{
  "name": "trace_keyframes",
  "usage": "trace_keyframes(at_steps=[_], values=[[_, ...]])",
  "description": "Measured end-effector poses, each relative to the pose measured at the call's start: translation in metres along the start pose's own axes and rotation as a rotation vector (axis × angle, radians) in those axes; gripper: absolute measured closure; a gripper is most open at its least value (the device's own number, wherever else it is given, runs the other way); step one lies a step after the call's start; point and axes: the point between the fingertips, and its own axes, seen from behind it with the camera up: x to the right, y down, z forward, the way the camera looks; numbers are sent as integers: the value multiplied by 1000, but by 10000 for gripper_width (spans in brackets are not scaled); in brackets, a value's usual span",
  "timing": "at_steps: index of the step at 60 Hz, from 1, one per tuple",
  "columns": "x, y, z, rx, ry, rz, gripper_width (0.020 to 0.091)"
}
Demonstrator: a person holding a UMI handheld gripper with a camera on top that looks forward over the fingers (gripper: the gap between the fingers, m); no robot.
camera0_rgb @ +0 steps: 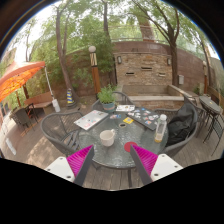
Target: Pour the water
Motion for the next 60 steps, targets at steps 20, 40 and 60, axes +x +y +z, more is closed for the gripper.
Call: trace_keyframes(at_steps=[20, 40, 60], values=[[-46, 24, -9, -43, 103, 66, 275], [103, 16, 56, 54, 254, 52, 271], [282, 23, 251, 171, 325, 29, 274]])
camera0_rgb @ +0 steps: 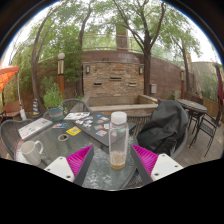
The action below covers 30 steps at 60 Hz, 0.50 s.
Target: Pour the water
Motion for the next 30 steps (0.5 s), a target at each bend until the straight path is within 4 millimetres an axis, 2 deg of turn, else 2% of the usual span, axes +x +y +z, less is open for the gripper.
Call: trace_keyframes(at_steps=[4, 8, 16, 18, 19, 21, 30], values=[[9, 9, 35, 5, 4, 4, 274], [12, 15, 58, 11, -5, 27, 272], [8, -1, 90, 92, -24, 4, 273], [8, -6, 97, 111, -24, -14, 328], [9, -9, 99, 116, -20, -20, 399], [17, -5, 107, 101, 7, -25, 640], [21, -8, 110, 137, 55, 4, 654]])
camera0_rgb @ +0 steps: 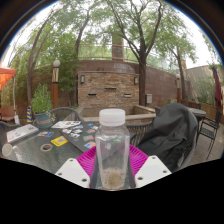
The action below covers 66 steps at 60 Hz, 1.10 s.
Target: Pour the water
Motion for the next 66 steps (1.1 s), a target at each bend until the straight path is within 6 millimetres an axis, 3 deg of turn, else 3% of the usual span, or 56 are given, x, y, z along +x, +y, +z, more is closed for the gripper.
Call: trace_keyframes(at_steps=[7, 13, 24, 29, 33, 35, 40, 41, 46, 50, 52, 53, 55, 57, 58, 59, 61, 62, 64, 65, 66], values=[[-1, 4, 1, -44, 15, 7, 688], [-3, 4, -11, -112, 32, -28, 703], [-51, -31, -62, -116, 46, -277, 704], [-82, -51, -88, -125, 45, -481, 704], [-124, -58, -106, -96, 65, -714, 705], [-136, -67, -114, -94, 61, -857, 705], [-179, -62, -126, -74, 80, -1175, 706], [-176, -70, -120, -86, 49, -1234, 706], [-207, -55, -130, -82, 92, -1588, 707], [-221, -47, -124, -65, 109, -1836, 710], [-226, -48, -133, -90, 114, -1958, 706], [-220, -53, -120, -101, 62, -2004, 708], [-221, -53, -121, -114, 68, -2081, 709], [-222, -56, -123, -128, 85, -2145, 708], [-226, -50, -135, -129, 138, -2169, 706], [-229, -50, -129, -119, 150, -2185, 706], [-231, -57, -132, -113, 171, -2227, 706], [-229, -71, -123, -131, 115, -2266, 707], [-232, -74, -128, -134, 116, -2307, 706], [-238, -61, -132, -118, 173, -2301, 706], [-240, -61, -134, -116, 166, -2310, 705]])
